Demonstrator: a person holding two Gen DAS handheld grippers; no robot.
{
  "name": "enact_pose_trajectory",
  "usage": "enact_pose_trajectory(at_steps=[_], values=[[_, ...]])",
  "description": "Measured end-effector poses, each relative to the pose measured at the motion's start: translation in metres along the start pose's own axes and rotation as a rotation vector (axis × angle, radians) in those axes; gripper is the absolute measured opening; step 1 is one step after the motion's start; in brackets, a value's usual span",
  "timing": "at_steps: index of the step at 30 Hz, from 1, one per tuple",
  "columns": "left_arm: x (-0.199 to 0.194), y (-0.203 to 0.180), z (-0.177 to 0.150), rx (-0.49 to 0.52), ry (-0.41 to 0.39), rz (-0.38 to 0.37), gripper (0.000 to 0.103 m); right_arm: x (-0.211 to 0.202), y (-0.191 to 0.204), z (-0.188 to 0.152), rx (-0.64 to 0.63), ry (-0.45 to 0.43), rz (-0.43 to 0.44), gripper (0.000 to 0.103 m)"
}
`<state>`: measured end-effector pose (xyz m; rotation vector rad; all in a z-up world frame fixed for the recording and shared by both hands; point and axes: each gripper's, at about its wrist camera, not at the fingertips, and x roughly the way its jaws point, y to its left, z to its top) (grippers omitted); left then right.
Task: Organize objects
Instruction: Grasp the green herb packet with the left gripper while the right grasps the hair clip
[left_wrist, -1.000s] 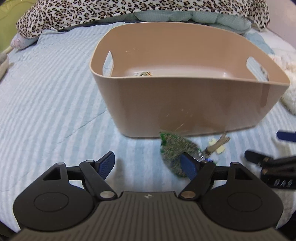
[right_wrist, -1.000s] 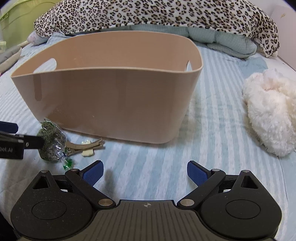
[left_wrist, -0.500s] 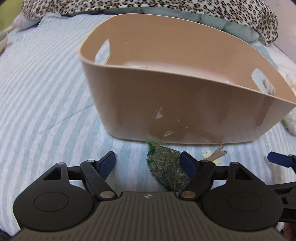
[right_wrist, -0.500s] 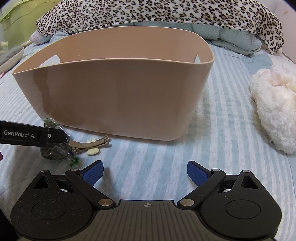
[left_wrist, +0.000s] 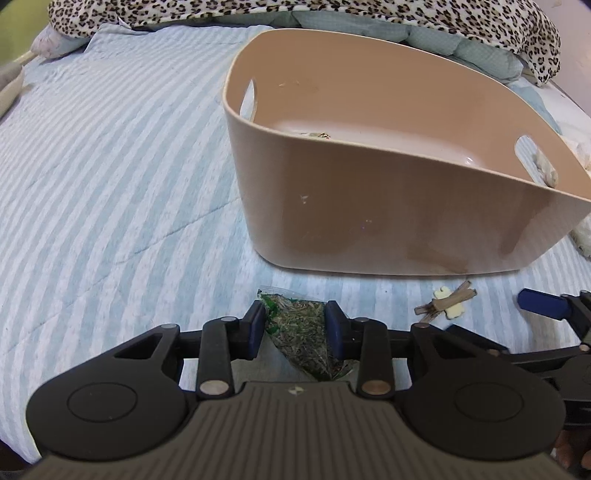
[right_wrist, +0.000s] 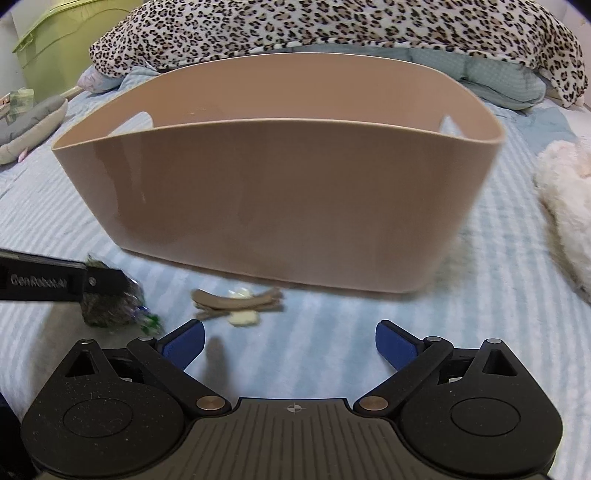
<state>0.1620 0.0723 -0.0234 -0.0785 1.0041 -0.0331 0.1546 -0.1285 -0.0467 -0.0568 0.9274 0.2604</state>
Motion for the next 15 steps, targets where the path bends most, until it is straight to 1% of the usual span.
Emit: enact_pose_trajectory(at_steps=[4,9,11,14,15], values=[[0.0,0.002,0.0,0.003,-0.005,-0.005,0.037,0.015,0.01,0.001,0.001,0.008,0.007,0.101],[0.002,0.009,0.001,-0.018,-0.003,-0.025,0.038,0.031,0.013,0.002,0.014,-0.005,-0.019,0.101],[0.004,0.007,0.001,-0.011,-0.006,-0.026,0.037,0.033,0.014,0.003,0.017,-0.01,-0.018,0.095],[0.002,0.004,0.0,0.003,-0.011,-0.024,0.037,0.031,0.016,-0.001,-0.003,-0.024,-0.024,0.082],[0.002,0.004,0.0,0.006,-0.012,-0.025,0.036,0.029,0.018,-0.003,-0.018,-0.032,-0.03,0.074]])
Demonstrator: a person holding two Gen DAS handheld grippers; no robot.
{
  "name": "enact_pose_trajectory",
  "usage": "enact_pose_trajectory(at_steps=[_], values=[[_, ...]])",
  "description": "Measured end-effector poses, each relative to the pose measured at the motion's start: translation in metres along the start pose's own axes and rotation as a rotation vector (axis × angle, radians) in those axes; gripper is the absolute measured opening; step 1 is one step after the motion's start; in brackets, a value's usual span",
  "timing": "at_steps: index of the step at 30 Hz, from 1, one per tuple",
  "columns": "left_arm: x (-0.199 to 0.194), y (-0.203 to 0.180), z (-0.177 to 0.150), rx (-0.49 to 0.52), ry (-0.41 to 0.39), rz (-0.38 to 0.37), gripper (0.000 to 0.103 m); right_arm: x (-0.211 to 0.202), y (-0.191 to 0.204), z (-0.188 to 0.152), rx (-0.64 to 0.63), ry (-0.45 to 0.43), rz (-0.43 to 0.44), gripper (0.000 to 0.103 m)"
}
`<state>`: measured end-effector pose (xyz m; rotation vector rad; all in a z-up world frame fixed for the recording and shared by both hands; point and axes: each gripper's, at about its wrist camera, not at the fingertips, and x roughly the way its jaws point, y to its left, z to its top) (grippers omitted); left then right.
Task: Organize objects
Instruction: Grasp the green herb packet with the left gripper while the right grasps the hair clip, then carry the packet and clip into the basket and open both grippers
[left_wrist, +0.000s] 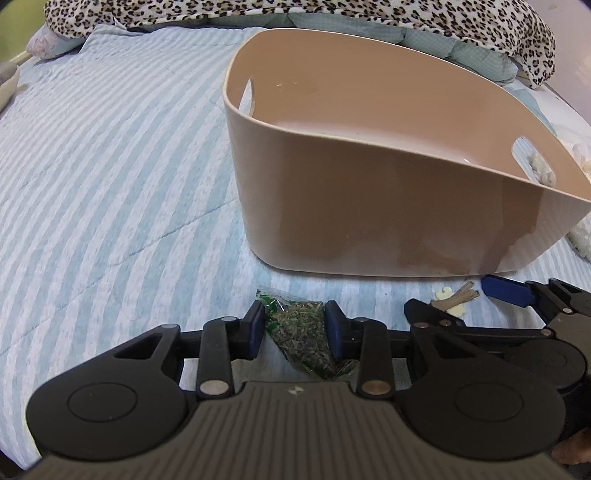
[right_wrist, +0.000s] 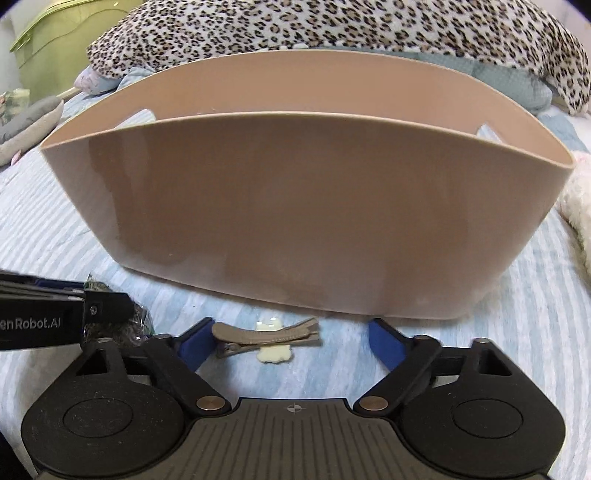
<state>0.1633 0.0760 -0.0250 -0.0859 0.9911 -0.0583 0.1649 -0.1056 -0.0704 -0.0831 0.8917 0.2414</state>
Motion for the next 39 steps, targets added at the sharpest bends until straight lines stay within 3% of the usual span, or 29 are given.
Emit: enact_pose_trajectory(at_steps=[4,15,23,30,39], values=[[-0.004,-0.001,0.0,0.011,-0.002,-0.004,0.034,-0.008,0.004,-0.002,-0.039,-0.019,-0.002,0.054],[-0.018,-0.006,-0.004,0.032,-0.008,-0.027,0.032,-0.028,0.001,0.002,-0.022,-0.021,0.013,0.054],[-0.041,-0.014,-0.014,0.047,-0.033,-0.047,0.032,-0.067,-0.007,0.002,-0.011,-0.068,0.03,0.054],[-0.082,-0.02,-0.011,0.071,-0.111,-0.065,0.032,-0.107,-0.014,0.01,-0.023,-0.152,0.029,0.054],[-0.128,-0.035,0.018,0.101,-0.25,-0.07,0.032,-0.147,-0.03,0.039,-0.005,-0.268,0.037,0.054]])
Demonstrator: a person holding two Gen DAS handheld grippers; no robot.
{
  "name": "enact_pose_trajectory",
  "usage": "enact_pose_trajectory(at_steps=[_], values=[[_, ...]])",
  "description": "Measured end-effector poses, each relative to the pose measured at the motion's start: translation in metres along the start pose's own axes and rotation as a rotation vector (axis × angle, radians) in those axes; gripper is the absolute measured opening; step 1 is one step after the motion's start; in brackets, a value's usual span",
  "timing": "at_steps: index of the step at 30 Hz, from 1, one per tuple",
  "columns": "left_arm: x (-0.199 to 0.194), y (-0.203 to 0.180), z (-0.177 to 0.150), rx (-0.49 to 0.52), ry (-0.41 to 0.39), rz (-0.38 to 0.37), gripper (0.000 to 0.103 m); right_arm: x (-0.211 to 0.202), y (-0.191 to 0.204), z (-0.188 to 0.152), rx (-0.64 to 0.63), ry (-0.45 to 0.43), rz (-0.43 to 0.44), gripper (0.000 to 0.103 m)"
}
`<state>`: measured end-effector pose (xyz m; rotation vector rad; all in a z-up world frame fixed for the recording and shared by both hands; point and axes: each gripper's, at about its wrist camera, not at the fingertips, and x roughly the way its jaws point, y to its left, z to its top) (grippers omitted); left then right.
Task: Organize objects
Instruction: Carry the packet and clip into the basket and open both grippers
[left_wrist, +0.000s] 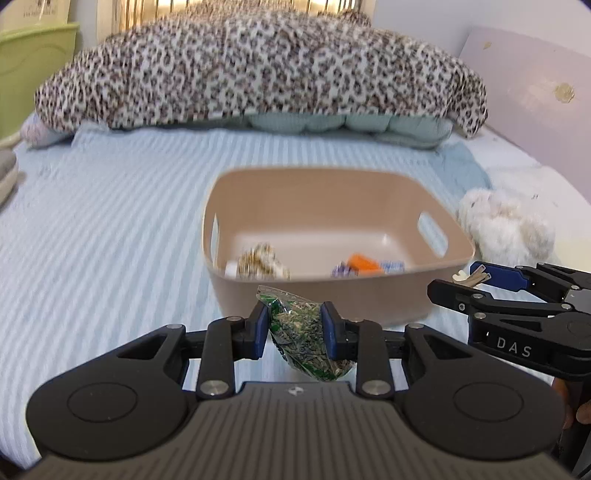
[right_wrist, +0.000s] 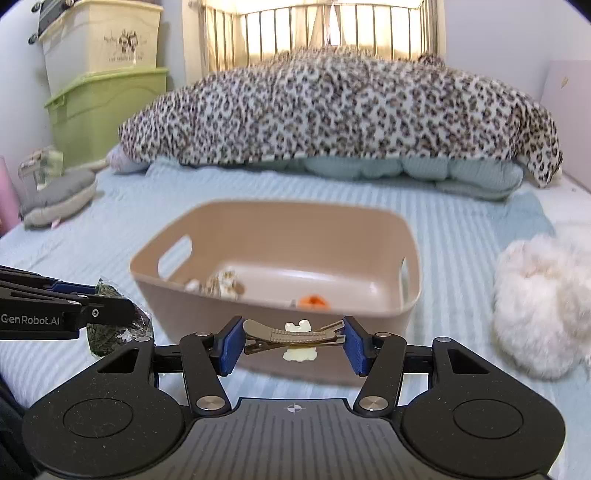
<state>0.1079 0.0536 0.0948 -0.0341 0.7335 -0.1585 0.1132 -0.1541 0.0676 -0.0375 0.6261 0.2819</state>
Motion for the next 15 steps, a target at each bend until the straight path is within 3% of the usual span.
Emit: enact_pose_trajectory(at_steps=[7,15], values=[[0.007,-0.009,0.035,0.012,-0.079,0.015,0.032,0.0,-0.011,0.032,0.024,-0.078,-0.014,0.054],[0.058,-0.013,0.066,0.021,-0.072,0.079,0.032,0.026,-0.017,0.063,-0.008,-0.116,-0.045,0.054]])
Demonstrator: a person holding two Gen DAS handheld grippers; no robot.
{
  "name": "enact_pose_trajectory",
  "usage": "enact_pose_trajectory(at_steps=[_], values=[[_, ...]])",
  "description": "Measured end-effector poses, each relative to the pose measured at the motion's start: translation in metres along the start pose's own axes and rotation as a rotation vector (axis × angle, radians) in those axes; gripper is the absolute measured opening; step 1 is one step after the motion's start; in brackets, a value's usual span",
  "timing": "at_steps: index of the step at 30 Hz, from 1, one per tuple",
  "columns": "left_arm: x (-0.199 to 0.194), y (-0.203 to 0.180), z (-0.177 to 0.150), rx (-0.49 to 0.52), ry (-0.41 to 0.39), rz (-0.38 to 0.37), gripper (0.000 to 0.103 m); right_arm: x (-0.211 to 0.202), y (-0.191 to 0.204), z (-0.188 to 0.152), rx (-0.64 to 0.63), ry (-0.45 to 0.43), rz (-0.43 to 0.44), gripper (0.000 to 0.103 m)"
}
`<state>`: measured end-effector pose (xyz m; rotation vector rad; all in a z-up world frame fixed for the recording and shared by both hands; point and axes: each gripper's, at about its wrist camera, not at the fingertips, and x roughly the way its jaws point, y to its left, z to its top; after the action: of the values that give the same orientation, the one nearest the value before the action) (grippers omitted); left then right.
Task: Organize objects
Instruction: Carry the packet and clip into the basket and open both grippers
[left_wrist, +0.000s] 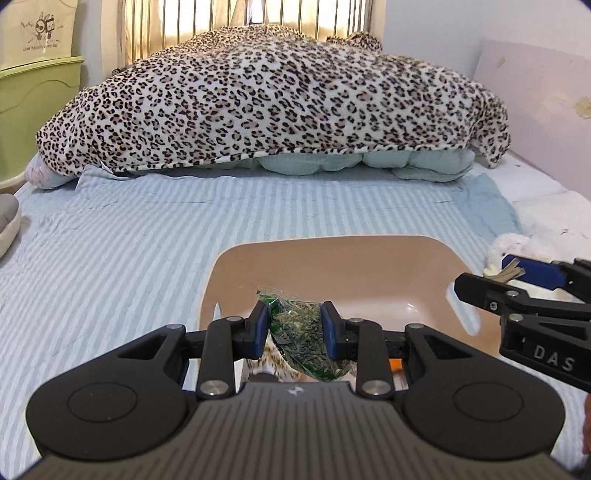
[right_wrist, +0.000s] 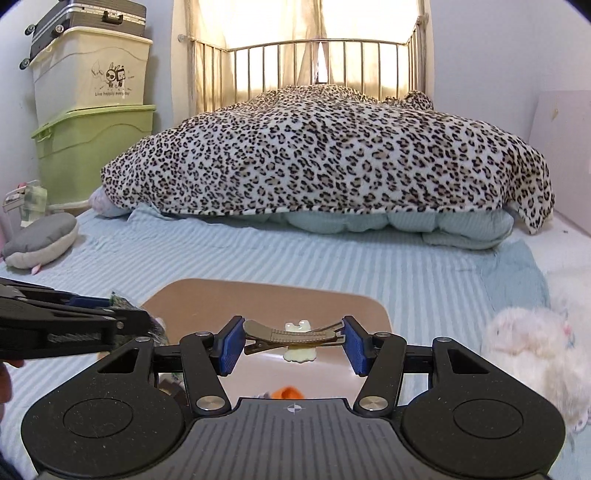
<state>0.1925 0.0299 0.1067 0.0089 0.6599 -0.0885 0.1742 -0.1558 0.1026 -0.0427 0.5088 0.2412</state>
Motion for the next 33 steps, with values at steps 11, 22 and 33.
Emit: enact_pose_trajectory(at_steps=[11,22,33], values=[[0.079,-0.01,-0.014,0.012,0.149,0.052,0.032,0.065,-0.007,-0.008,-0.016,0.115,-0.031,0.054],[0.095,-0.003,-0.035,-0.007,0.239,0.075,0.034,0.091,-0.003,-0.036,-0.068,0.252,-0.06,0.058],[0.041,-0.004,-0.022,0.005,0.139,0.106,0.078,0.043,-0.011,-0.019,-0.015,0.211,-0.064,0.092]])
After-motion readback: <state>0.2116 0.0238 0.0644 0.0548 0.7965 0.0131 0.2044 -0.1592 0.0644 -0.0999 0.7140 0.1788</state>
